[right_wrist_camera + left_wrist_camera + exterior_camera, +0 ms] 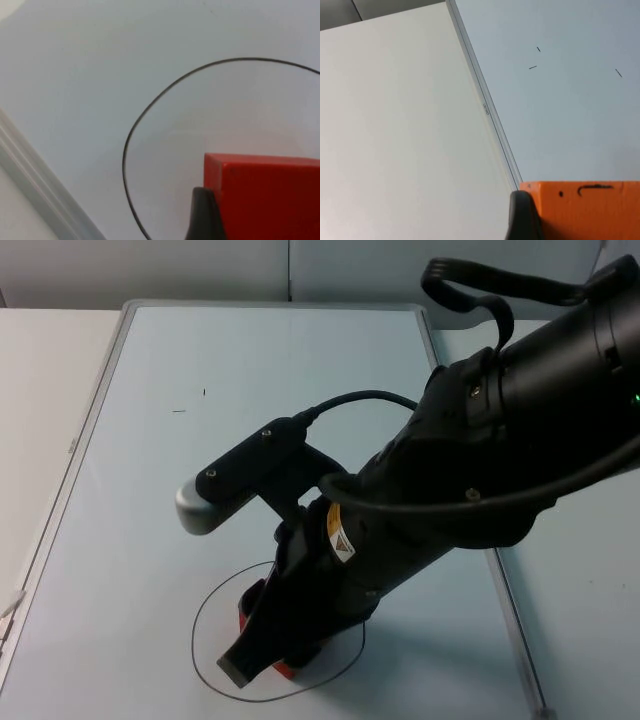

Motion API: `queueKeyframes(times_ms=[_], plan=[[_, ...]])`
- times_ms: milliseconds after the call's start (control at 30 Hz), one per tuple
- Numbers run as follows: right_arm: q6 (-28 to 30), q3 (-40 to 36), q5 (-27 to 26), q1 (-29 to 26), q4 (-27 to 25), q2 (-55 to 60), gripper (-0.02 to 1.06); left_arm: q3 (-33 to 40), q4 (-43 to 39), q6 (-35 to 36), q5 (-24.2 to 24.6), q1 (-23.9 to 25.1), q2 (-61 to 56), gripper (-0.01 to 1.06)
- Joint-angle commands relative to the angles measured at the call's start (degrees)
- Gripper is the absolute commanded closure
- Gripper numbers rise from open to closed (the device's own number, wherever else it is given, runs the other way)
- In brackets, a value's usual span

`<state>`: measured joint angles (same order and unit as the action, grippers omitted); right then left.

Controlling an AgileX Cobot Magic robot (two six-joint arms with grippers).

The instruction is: Pick up one cube with the left hand and another cube with the right hand. First place the cube in the right hand at the target position, then stack the cube in the left hand on top.

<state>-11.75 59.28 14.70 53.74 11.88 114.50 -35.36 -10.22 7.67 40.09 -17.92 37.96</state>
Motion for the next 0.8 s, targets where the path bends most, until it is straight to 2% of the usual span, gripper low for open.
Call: queueKeyframes(times_ms=[0,33,167,200,267,300,533,767], plan=[[-0.3,0.4,0.3,0.2,0.3,0.4,0.82,0.1,0.4,0.2,-1.0,-0.5,-0.4,0.87],[-0.3,0.4,0.3,0.2,0.3,0.4,0.82,0.1,0.4,0.2,-1.0,-0.5,-0.4,0.87],[-0.3,0.4,-0.3,0.2,0.0,0.3,0.43,0.1,0.4,0.2,-1.0,-0.5,-0.4,0.87],[-0.3,0.4,-0.3,0.2,0.0,0.3,0.43,0.1,0.4,0.2,-1.0,-0.5,-0.4,0.87],[-2.1,0.4,-2.2,0.2,-0.1,-0.4,0.29,0.1,0.4,0.2,-1.0,-0.5,-0.4,0.87],[-2.4,0.4,-3.2,0.2,-0.1,-0.8,0.27,0.1,0.4,0.2,-1.0,-0.5,-0.4,0.87],[-2.2,0.4,-4.1,0.2,0.4,-5.8,0.27,0.1,0.4,0.2,-1.0,-0.5,-0.4,0.87],[-2.3,0.4,-2.8,0.2,3.4,-18.0,0.28,0.1,0.4,0.2,-1.0,-0.5,-0.4,0.87]])
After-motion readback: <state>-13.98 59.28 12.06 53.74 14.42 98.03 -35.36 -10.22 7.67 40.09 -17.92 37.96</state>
